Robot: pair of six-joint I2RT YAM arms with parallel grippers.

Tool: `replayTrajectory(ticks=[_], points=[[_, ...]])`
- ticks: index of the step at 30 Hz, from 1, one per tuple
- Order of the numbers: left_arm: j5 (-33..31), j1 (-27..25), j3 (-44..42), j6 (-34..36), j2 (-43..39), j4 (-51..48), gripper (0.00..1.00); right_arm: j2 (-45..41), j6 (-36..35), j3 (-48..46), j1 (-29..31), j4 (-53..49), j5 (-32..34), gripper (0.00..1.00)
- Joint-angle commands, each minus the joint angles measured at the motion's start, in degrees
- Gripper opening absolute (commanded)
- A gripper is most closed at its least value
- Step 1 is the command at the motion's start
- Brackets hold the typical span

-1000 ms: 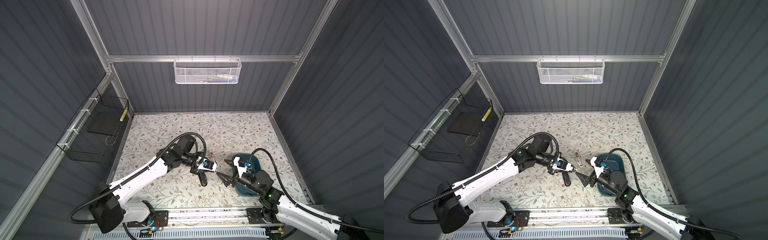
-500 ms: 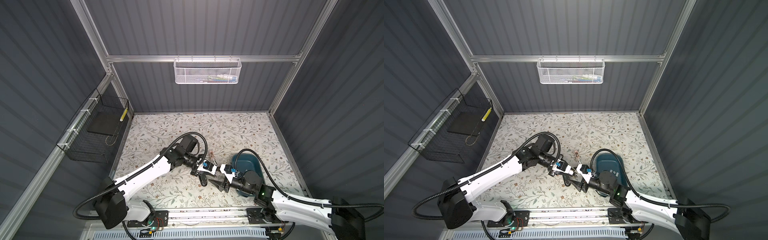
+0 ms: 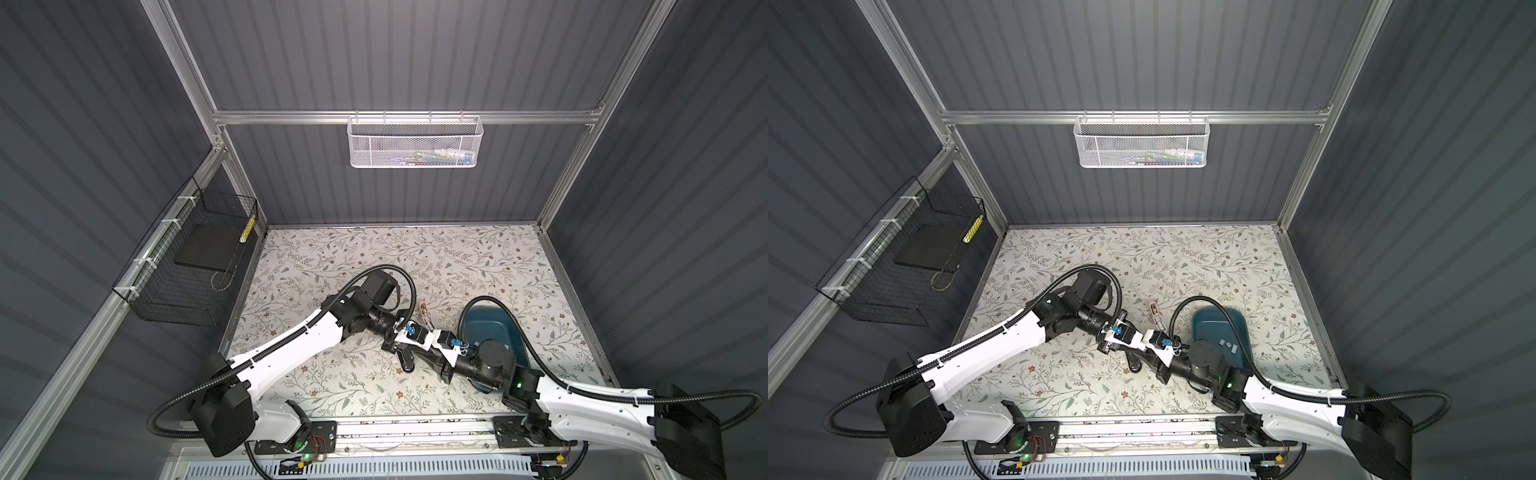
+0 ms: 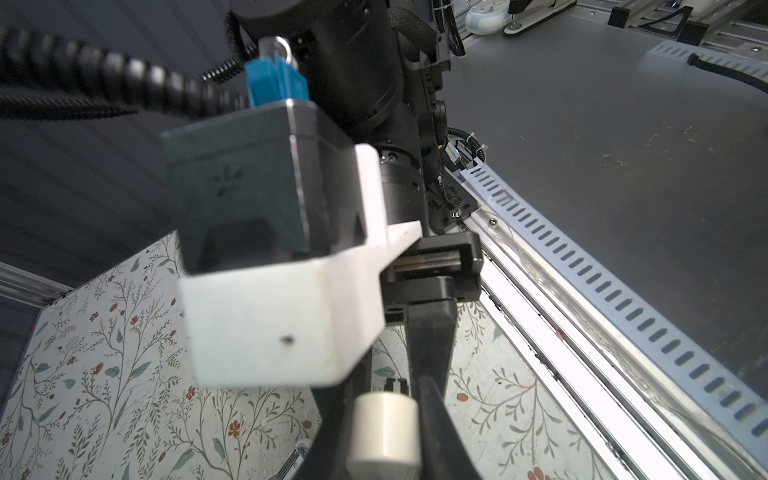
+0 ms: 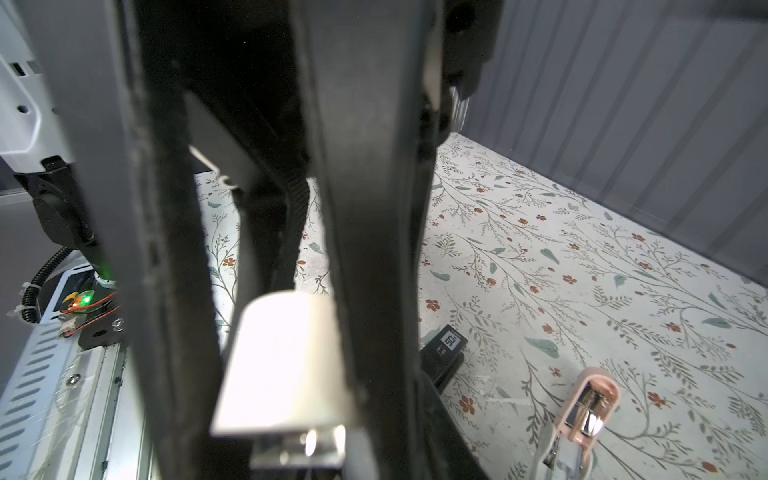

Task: Load the staples into the stapler

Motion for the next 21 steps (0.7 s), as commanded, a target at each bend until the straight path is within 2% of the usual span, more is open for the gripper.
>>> replayTrajectory(ticks=[1,5,7,9,13,21], points=[[0.44,-0.43,1.02,0.87,-0.68,-0.54,0.14,-1.20,2.73,1.98,-0.48,-0.71,2.66,0.24],[-2.72,-0.32,-0.09,-0.90,-2.49,2.17,0.33,-2.21,5.35,2.84,-0.46,-2.68,4.34,0.25],[-6.14,-0.10,-0.51,-2.10,-4.35,3.53,0.36,-2.40,7.06,4.38,-0.44,-6.00,5.86,0.24],[-10.23,0.46,-1.29,-2.18,-7.28,4.33,0.40,-2.31,8.73,6.88,-0.45,-11.26,7.93,0.18],[-15.17,3.99,-5.41,-2.19,-13.16,8.88,0.51,-1.70,12.95,8.88,-0.52,-15.63,15.80,0.15],[-24.43,10.31,-8.36,3.61,-13.76,10.27,0.53,3.01,20.93,14.63,-0.60,-26.91,21.42,0.14]])
